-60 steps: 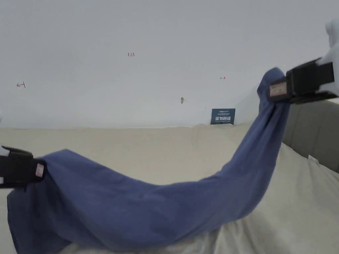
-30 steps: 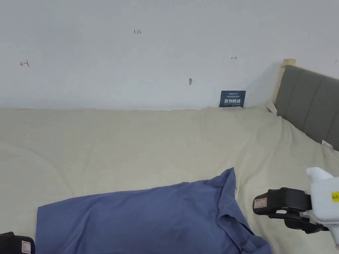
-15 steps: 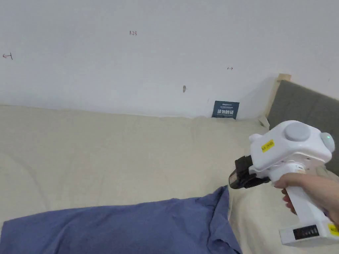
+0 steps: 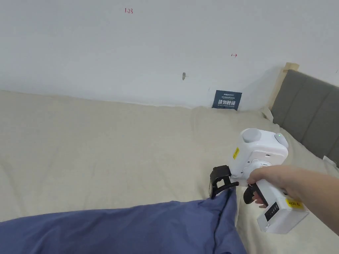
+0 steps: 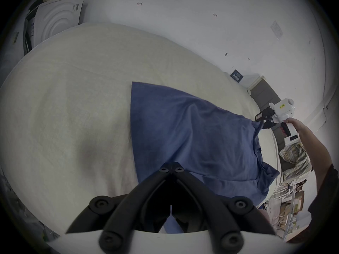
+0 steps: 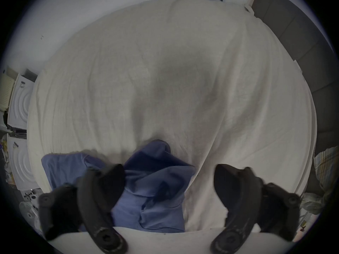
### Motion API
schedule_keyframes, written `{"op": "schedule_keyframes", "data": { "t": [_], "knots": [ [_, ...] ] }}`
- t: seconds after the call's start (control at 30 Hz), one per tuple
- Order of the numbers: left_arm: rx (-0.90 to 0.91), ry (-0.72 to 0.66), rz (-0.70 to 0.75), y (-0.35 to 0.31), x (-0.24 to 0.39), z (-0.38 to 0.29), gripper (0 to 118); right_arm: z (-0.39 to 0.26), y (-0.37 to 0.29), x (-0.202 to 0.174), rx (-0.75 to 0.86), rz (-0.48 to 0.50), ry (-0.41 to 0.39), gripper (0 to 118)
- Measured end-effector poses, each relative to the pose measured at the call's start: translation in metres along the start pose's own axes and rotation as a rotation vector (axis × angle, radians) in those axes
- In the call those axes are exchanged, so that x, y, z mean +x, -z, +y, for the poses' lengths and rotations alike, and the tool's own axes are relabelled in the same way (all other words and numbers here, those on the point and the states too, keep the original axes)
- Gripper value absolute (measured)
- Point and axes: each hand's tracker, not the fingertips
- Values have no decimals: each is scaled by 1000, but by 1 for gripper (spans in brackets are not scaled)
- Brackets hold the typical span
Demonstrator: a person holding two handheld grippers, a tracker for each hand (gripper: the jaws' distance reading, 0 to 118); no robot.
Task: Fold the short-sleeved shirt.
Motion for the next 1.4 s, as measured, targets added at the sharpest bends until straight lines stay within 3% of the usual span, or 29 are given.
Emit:
{"op": "schedule_keyframes", "data": {
  "t": [0.03,0.07,0.17,0.23,0.37,0.4,0.47,0.5,0.53,0.83,0.93,1.07,1.17,1.23,1.3,1.37,1.4],
  "knots": [
    [-6,-7,0,3,-4,1,0,-2,-2,-1,-1,5,-25,2],
    [-9,-18,-2,5,-5,0,0,-2,-4,-1,17,24,-59,2],
    [-9,-46,-7,9,-11,6,0,1,-11,1,83,50,-34,2],
    [-18,-43,-6,12,-13,18,0,2,-15,-1,66,88,-63,2],
    [-44,-37,27,17,-28,68,0,-3,-25,-7,117,64,-131,2],
    [-53,-28,32,23,-40,85,5,-4,-26,-7,117,71,-126,2],
    [-110,-26,64,35,-56,118,80,-4,-21,-9,109,84,-111,2],
    [-134,-41,103,42,-61,128,104,-8,-20,-10,111,87,-115,2],
    [-136,-43,110,48,-56,137,115,-9,-17,-11,111,92,-109,2],
    [-260,-89,135,140,-66,188,118,-19,2,-22,79,124,-105,2],
    [-282,12,248,149,-43,185,118,-13,8,-19,70,137,-106,2],
    [-319,142,292,152,-18,176,118,-16,11,-23,66,137,-116,2],
    [-351,219,375,158,-4,169,104,-16,16,-24,63,147,-117,2],
    [-337,241,361,154,0,170,83,-17,17,-25,72,145,-128,2],
    [-314,292,354,145,12,172,76,-20,16,-25,84,142,-141,2],
    [-306,319,303,140,14,175,0,-23,11,-23,100,146,-154,2],
    [-317,314,329,139,15,172,1,-23,9,-22,108,149,-161,2]
  ]
}}
